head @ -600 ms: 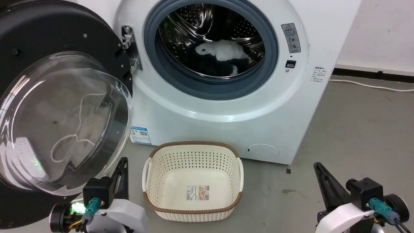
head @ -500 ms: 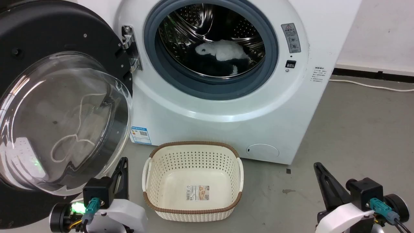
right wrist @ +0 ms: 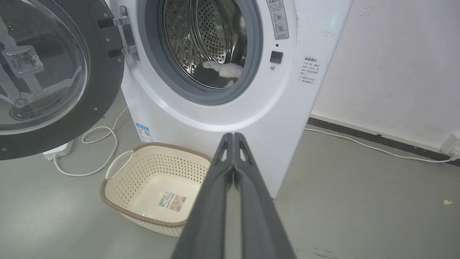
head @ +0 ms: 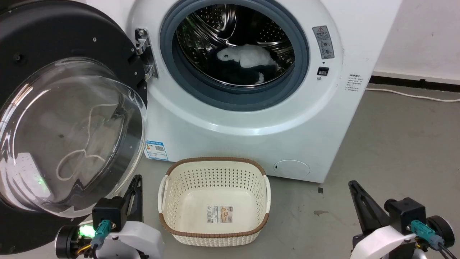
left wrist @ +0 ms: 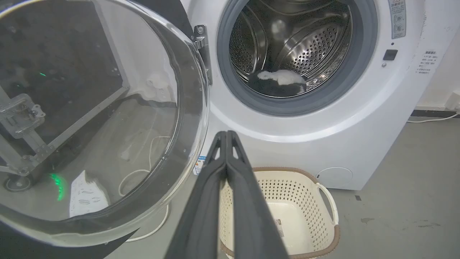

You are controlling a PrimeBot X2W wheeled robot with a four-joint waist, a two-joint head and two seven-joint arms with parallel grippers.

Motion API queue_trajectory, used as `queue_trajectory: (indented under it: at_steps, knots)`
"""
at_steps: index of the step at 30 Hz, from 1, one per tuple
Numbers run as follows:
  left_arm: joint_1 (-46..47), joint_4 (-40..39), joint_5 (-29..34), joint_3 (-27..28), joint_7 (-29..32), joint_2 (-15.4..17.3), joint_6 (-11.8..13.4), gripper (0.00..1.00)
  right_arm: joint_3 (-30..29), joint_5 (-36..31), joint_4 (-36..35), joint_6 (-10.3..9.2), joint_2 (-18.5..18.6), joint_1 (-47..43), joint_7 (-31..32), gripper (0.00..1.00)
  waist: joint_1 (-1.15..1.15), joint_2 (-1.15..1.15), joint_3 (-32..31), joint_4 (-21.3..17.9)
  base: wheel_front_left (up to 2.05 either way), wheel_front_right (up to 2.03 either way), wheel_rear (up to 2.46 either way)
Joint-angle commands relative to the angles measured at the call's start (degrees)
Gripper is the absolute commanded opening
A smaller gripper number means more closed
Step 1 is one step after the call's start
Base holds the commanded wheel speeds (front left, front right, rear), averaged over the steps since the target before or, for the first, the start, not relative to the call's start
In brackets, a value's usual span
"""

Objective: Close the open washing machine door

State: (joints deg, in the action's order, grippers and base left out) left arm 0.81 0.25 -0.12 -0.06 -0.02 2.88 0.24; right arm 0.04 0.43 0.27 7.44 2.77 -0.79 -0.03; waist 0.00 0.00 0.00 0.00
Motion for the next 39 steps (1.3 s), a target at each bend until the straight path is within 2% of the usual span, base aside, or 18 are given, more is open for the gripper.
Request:
queue_trajectory:
  at_steps: [1, 37, 38, 39]
  knots:
    - [-0.8, -0.2, 0.1, 0.1, 0.0, 0.0, -0.2, 0.00, 0.0, -0.4, -0.3, 0.05, 0.1, 0.8, 0.0, 0.00, 0.00, 0.00, 0.0, 0.0, 0.00, 0.00, 0.00]
    - [-0.8, -0.2, 0.1, 0.1, 0.0, 0.0, -0.2, 0.00, 0.0, -0.4, -0.3, 0.05, 0.1, 0.8, 0.0, 0.00, 0.00, 0.00, 0.0, 0.0, 0.00, 0.00, 0.00]
    - [0.0, 0.0, 0.0, 0.0, 0.0, 0.0, 0.0, 1.00, 0.0, 0.0, 0.0, 0.00, 0.0, 0.0, 0.0, 1.00, 0.00, 0.00, 0.0, 0.0, 0.00, 0.00, 0.00]
    - [0.0, 0.0, 0.0, 0.0, 0.0, 0.0, 0.0, 1.00, 0.0, 0.0, 0.0, -0.01, 0.0, 0.0, 0.0, 1.00, 0.00, 0.00, 0.0, 0.0, 0.00, 0.00, 0.00]
